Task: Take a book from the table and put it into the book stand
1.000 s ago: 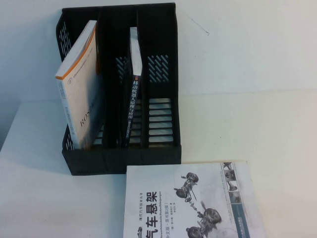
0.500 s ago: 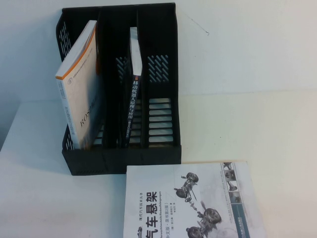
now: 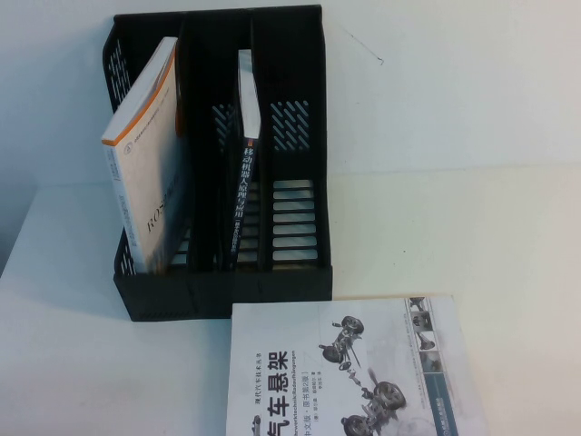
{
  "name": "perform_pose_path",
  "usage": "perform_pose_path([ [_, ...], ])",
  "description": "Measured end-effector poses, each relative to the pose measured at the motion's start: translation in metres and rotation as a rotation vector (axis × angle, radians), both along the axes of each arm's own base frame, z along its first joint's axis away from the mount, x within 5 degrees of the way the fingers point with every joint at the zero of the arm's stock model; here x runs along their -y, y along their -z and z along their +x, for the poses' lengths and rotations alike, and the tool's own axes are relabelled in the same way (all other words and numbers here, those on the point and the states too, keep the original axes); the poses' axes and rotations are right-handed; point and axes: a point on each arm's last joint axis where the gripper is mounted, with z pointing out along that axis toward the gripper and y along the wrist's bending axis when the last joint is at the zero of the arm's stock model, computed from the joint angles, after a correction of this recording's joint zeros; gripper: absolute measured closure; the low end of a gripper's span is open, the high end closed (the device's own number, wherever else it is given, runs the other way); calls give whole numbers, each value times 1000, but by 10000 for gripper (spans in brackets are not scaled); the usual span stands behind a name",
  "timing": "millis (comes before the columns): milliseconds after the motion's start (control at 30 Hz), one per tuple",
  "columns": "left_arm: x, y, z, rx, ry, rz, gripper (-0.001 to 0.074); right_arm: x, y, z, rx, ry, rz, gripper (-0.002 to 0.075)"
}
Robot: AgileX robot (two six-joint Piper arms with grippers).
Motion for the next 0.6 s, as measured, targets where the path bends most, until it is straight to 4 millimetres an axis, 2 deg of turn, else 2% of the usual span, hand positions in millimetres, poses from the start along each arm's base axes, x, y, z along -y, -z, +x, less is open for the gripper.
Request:
perform_pose_path([
  [367, -1, -44, 0, 492, -11, -15, 738, -3, -47, 0, 521, -29, 73, 723],
  [467, -1, -52, -2, 580, -11, -17, 738, -3, -53, -1, 581, -34, 114, 723],
  [600, -1, -55, -3, 614, -11, -18, 738, -3, -55, -2, 597, -37, 157, 723],
])
